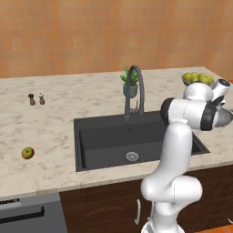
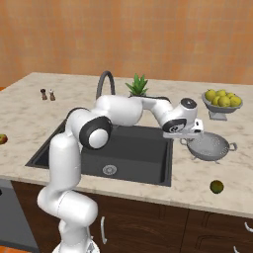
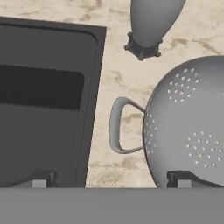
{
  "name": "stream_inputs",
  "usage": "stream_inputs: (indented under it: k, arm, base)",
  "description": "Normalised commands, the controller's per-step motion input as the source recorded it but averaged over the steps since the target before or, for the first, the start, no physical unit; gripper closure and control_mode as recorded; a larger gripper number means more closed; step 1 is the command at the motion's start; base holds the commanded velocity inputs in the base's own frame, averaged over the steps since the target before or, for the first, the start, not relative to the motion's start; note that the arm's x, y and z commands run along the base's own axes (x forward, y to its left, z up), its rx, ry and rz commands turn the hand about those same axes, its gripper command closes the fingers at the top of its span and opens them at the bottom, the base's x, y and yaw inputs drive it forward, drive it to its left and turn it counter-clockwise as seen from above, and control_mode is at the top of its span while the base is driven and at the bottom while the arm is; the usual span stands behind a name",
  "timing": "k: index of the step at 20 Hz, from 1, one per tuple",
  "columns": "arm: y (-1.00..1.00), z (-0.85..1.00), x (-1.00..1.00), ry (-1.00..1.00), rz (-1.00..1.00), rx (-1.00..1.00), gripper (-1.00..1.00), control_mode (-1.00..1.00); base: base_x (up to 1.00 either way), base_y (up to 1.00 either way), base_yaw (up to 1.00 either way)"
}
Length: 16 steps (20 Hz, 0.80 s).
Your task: Put the colander in the sink, put the mango, apple in the colander, and turn on the sink faucet and pour water over the colander.
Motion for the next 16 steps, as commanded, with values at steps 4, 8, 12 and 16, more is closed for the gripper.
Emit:
stream_inputs:
  k: [4, 8, 12, 16]
  arm:
    - [-0.17, -0.23, 0.16, 0.00, 0.00, 0.00, -1.00, -1.00]
    - [-0.15, -0.24, 0.13, 0.01, 0.00, 0.00, -1.00, -1.00]
    - [-0.09, -0.26, 0.10, 0.00, 0.00, 0.00, -1.00, -1.00]
    - [-0.03, -0.28, 0.09, 0.00, 0.00, 0.00, -1.00, -1.00]
  base:
    - [0.00, 0.00, 0.00]
    - [0.00, 0.00, 0.00]
    - [0.00, 0.00, 0.00]
    - [0.00, 0.00, 0.00]
